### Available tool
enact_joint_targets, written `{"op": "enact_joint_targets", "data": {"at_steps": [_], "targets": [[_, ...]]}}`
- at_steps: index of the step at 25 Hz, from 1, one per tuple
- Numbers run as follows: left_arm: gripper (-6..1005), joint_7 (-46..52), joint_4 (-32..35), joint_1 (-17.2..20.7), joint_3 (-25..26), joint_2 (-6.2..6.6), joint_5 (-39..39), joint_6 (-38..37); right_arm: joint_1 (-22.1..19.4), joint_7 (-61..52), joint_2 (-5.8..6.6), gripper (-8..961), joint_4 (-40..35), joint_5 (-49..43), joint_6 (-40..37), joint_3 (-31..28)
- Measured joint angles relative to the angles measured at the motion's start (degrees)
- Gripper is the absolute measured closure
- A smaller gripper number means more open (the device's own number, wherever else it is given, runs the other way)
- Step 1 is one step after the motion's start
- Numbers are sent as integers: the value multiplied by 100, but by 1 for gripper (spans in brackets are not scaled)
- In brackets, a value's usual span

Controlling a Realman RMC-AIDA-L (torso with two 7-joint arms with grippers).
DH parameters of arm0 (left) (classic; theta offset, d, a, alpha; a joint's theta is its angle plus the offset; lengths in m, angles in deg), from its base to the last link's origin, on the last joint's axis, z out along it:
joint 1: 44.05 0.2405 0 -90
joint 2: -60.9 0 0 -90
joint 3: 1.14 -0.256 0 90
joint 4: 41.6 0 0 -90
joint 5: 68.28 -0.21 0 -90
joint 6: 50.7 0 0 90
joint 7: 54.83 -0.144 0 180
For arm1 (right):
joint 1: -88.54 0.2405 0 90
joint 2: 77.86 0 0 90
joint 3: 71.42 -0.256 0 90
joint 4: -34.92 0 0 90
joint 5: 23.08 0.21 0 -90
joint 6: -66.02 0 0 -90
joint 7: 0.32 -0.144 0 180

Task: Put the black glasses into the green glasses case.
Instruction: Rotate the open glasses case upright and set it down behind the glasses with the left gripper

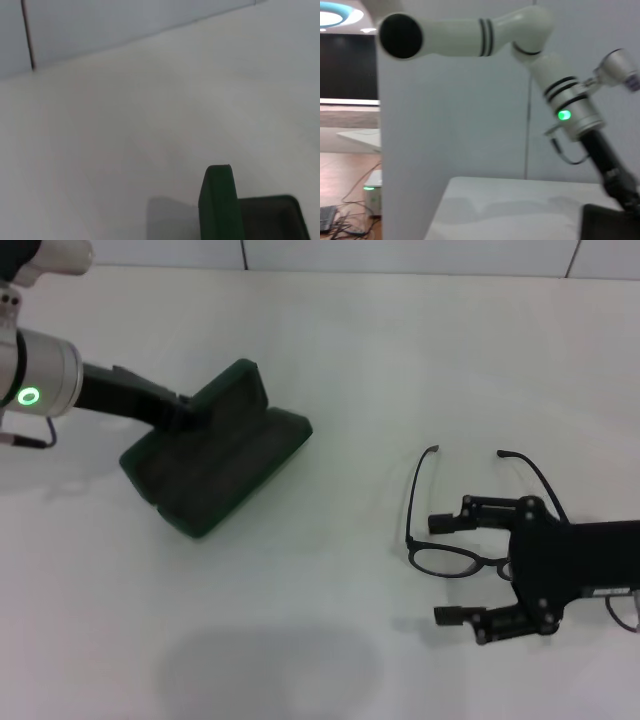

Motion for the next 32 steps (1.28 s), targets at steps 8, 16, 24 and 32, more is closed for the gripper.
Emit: {"op": "enact_joint_targets", "data": {"at_steps": [8,16,24,32], "targets": [[786,-1567,-502,-904,-77,-7,56,561,-1,0,-131,142,-45,-212,38,11],[773,-2373,-1493,-1742,-687,0,-533,863,-190,0,-173,141,-93,-228,52,-25],[760,-3264,-1457,-1707,-930,-14,321,662,-307,3,-170,141,-116,-223,69,-88],[748,-3408,-1492,-1708,-1208,-30,347,641,-310,6,-198,141,-122,-218,53,-88]]}}
